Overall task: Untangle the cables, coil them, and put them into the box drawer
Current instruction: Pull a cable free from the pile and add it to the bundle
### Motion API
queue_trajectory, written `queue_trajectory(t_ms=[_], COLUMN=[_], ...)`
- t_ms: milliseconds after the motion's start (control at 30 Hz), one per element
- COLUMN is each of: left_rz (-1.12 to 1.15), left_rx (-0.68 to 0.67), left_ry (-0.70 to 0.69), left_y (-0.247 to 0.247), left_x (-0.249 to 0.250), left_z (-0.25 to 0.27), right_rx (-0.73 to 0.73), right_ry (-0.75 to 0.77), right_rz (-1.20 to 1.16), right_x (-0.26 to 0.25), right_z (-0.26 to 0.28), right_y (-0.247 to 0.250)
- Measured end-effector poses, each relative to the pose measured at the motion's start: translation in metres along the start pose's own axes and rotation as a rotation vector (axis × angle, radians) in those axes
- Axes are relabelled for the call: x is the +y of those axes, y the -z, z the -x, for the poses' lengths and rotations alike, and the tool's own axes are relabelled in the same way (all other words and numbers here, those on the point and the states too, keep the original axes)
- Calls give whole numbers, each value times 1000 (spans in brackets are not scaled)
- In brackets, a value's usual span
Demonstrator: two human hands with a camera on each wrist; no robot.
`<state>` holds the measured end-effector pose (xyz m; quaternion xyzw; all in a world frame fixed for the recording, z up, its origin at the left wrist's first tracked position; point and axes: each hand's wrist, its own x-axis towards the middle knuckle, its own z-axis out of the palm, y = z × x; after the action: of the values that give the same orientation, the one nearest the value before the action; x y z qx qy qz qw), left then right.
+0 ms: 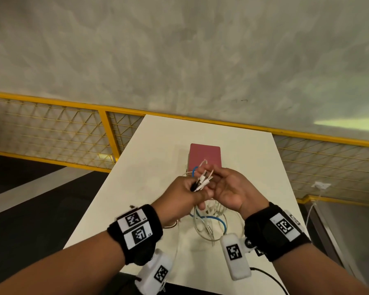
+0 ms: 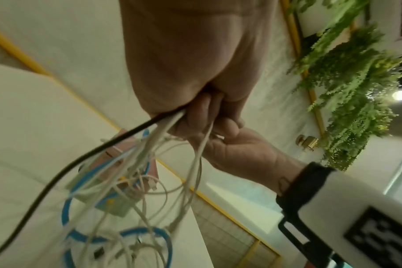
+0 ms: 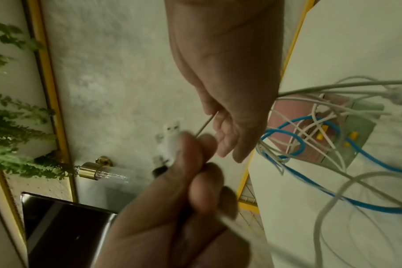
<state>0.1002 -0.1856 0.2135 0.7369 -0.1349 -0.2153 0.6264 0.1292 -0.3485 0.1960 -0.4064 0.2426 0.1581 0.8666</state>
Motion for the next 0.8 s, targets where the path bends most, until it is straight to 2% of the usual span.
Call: queue_trajectory(t_ms=[100,233,300,367,400,433,467,533,567,633,700,800], left_rz=[-263,-460,-574,-686,-743,-774,-752,-491,-332,-157,-69,76], left_rx=[-126,-487,-619,-696,-674,-584,-428,-66,55,122,82,98], left_ry=[-94,-56,5,50,42,8,-31,-52,-34,20,40,15], left_y=[10,18,26,37,43,47,50,52,49,36,18,-2], left_x=[11,20,23,20,17,14,11,9,10,18,21,13], left_z=[16,40,43,41,38,34,30,18,12,4,0,-4], right_rx=[68,167,191,173,145,109,65,-25,-57,-93,-131,-174], right_ry=[-20,1,-8,-8,-8,-8,-14,-31,-34,-28,-7,5], right_rz=[-64,-89,-100,-108,-108,-106,-86,-10,27,110,157,74], right_x=[0,3,4,5,6,7,8,13,16,24,32,36], right_z=[-6,-10,-13,-14,-14,-13,-11,-3,0,4,8,13], right_y=[7,15,21,24,26,26,25,21,19,15,9,1])
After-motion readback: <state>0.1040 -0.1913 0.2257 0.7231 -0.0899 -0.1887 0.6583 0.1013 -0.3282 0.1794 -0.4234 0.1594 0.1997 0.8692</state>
